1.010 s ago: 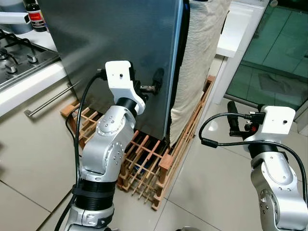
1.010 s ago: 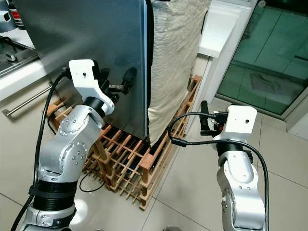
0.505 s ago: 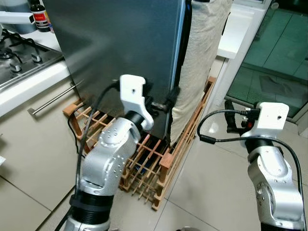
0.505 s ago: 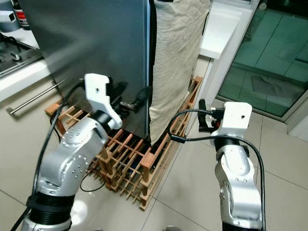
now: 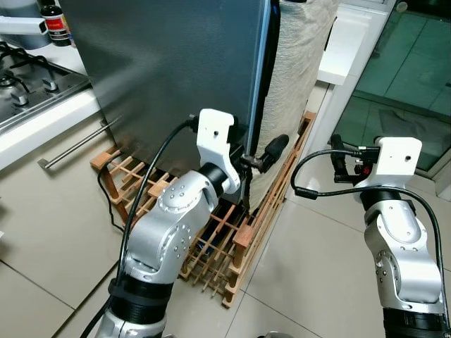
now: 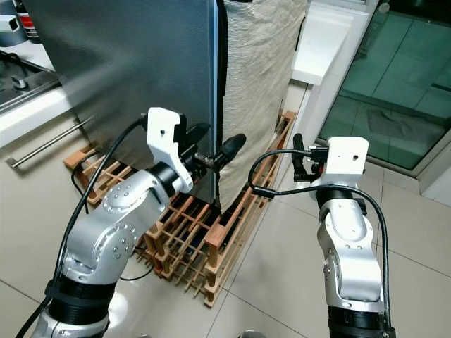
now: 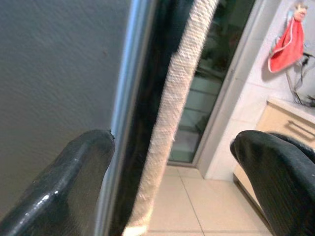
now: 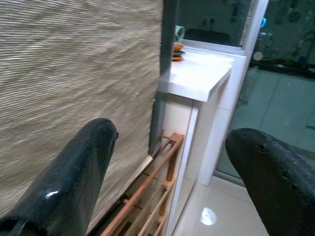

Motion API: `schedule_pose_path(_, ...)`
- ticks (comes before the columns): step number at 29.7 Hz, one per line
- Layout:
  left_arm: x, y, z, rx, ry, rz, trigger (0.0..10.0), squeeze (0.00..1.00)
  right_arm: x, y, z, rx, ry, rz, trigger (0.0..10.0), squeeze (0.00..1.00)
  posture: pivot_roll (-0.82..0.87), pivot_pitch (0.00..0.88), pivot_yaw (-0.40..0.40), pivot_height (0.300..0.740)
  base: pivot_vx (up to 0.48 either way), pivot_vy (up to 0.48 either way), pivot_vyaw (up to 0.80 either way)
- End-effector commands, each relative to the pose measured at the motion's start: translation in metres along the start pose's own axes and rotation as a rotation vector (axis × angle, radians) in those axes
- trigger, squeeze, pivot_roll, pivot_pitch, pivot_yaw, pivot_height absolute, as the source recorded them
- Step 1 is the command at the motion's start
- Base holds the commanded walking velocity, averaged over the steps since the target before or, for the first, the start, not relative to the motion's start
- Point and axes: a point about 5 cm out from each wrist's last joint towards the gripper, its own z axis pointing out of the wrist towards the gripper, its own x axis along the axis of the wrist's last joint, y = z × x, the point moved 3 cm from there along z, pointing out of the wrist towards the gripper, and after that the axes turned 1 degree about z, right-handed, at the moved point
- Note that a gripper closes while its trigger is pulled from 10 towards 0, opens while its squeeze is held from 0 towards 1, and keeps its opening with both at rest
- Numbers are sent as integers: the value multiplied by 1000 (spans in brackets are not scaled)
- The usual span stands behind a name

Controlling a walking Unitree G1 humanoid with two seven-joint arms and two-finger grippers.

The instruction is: Restocking fridge

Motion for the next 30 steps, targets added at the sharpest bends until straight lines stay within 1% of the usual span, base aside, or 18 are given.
schedule_pose_path(1,2,2,3,-2,4,11,10000,0,6,-2,-1,11,28,0,10000,0,-183,0,-18,740,0,0,0)
schedule_pose_path(4,3,6,6,-31,4,4,10000,0,2,0,-6,9,15,2,10000,0,-192,0,-15,740,0,0,0)
schedule_pose_path(8,3,12,10,-65,2,-10,10000,0,-1,0,-8,5,8,5,10000,0,-197,0,-9,740,0,0,0)
schedule_pose_path(12,3,13,15,-66,-2,-16,10000,0,-1,-1,-9,6,7,7,10000,0,-198,0,-8,740,0,0,0)
schedule_pose_path(14,2,6,20,-11,1,-13,10000,0,-1,-2,-9,7,8,8,10000,0,-198,0,-5,740,0,0,0)
schedule_pose_path(16,1,-4,22,45,3,-17,10000,0,0,-4,-9,12,15,12,10000,0,-204,0,1,740,0,0,0)
schedule_pose_path(17,1,-4,22,45,3,-17,10000,0,0,-4,-9,12,15,12,10000,0,-204,0,1,740,0,0,0)
schedule_pose_path(18,2,-9,21,66,7,-19,10000,0,3,-5,-10,15,25,15,10000,0,-208,0,11,740,0,0,0)
schedule_pose_path(20,8,-25,10,122,54,-29,10000,0,6,-7,-11,24,44,10,10000,0,-206,0,19,740,0,0,0)
schedule_pose_path(21,8,-25,10,122,54,-29,10000,0,6,-7,-11,24,44,10,10000,0,-206,0,19,740,0,0,0)
schedule_pose_path(22,15,-40,-7,184,117,-34,10000,0,6,-8,-12,21,48,12,10000,0,-197,0,19,740,0,-480,0)
schedule_pose_path(23,15,-40,-7,184,117,-34,10000,0,6,-8,-12,21,48,12,10000,0,-197,0,19,740,0,-480,0)
schedule_pose_path(24,18,-50,-20,235,155,-40,10000,0,5,-8,-12,18,46,19,10000,0,-185,0,15,740,0,-480,0)
schedule_pose_path(25,20,-53,-24,257,171,-37,10000,0,5,-10,-12,22,46,24,10000,0,-178,0,11,740,0,-480,0)
schedule_pose_path(27,21,-55,-28,281,182,-21,10000,0,4,-13,-12,32,45,28,10000,0,-169,0,7,740,0,-480,0)
schedule_pose_path(30,22,-56,-29,291,190,-24,10000,0,4,-17,-11,50,44,27,10000,0,-164,0,2,740,0,-480,0)
